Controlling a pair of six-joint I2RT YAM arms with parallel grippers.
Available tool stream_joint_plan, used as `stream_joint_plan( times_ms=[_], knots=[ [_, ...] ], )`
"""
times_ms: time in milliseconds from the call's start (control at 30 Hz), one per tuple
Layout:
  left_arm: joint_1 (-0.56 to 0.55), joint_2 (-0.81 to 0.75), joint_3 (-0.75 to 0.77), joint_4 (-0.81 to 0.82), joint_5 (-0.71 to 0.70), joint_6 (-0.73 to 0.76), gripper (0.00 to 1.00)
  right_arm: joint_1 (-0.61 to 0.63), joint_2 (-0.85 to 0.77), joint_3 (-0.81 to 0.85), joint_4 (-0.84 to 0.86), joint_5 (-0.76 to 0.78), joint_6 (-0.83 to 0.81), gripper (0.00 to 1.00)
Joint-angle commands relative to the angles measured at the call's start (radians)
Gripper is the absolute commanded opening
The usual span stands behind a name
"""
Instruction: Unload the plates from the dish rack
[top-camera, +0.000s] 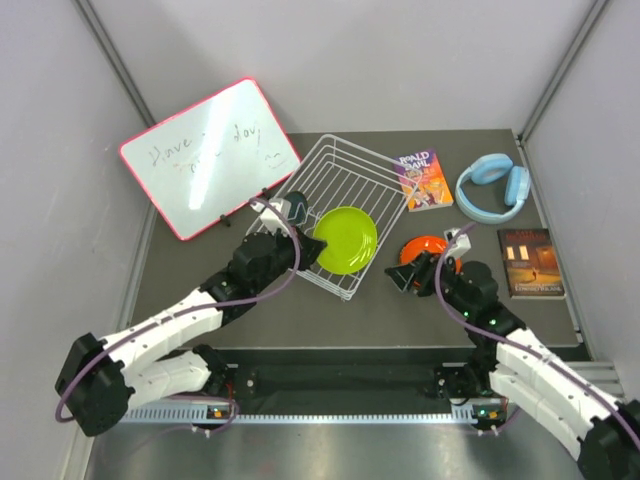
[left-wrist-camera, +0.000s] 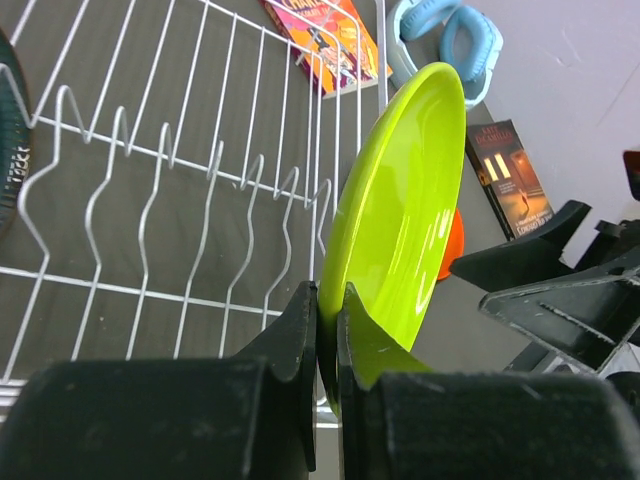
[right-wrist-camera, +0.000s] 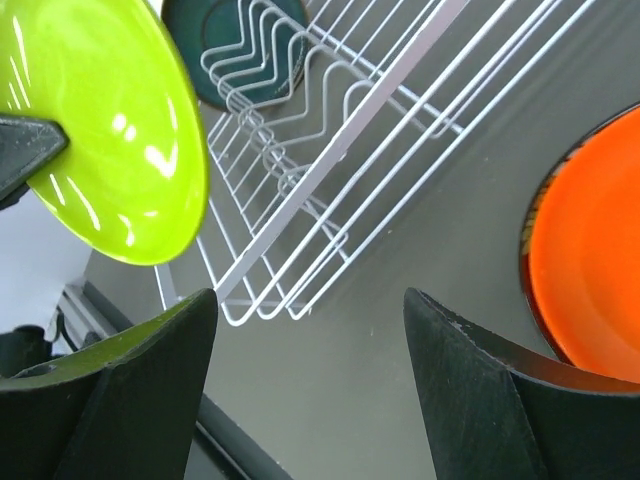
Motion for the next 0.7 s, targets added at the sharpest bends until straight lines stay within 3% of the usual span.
stream_joint_plan(
  times_ms=[0, 300, 533, 667],
  knots=[
    [-0.028, 0.026, 0.002, 0.124, 0.011, 0.002, 0.0, 0.129, 0.098, 0.023, 0.205, 0.116, 0.013, 0.75],
    [-0.075, 0.058, 0.005, 0.121, -0.021, 0.005, 0.0, 0.286, 0.193, 0.091, 0.252, 0.253, -0.002, 0.74],
    [-0.091, 0.058, 0.015, 0.12, 0.022, -0.002, 0.0, 0.287, 0.04, 0.065, 0.18, 0.297, -0.022, 0.73],
    [-0.102, 0.086, 0.012, 0.17, 0.117, -0.023, 0.0, 0.287, 0.002, 0.065, 0.163, 0.282, -0.042, 0.7]
  ],
)
